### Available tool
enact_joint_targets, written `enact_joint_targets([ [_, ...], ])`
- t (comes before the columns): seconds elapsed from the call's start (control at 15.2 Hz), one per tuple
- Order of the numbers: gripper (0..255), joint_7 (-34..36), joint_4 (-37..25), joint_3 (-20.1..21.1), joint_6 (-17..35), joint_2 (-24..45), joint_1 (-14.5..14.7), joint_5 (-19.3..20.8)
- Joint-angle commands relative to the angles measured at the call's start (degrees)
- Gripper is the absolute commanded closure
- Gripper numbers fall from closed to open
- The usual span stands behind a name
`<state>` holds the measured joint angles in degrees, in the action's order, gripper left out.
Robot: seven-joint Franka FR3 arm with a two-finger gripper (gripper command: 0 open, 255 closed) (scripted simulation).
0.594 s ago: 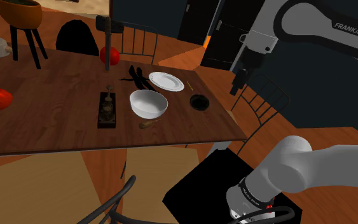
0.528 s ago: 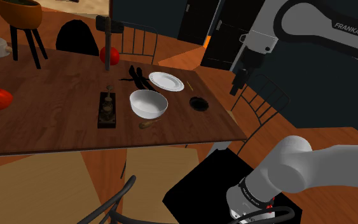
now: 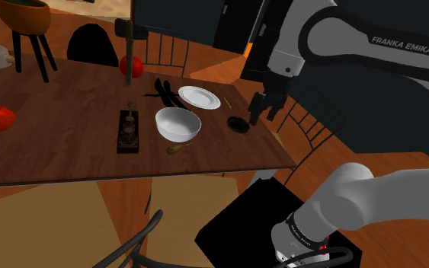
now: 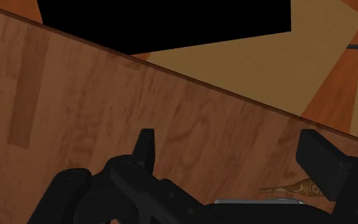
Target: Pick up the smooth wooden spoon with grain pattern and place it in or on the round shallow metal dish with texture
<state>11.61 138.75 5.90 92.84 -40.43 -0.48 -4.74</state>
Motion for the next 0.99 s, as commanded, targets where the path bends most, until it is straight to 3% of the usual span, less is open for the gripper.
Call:
enact_joint_targets([
  [0.0,0,6.3,0.0,2.7,2.0,2.3,-0.3,-2.6],
  [0.46,0,26.0,-2.7,10.8,10.5,13.6,-2.0,-8.9],
  [0.92,0,45.2,-9.2,16.9,19.4,28.4,-3.9,-10.7],
])
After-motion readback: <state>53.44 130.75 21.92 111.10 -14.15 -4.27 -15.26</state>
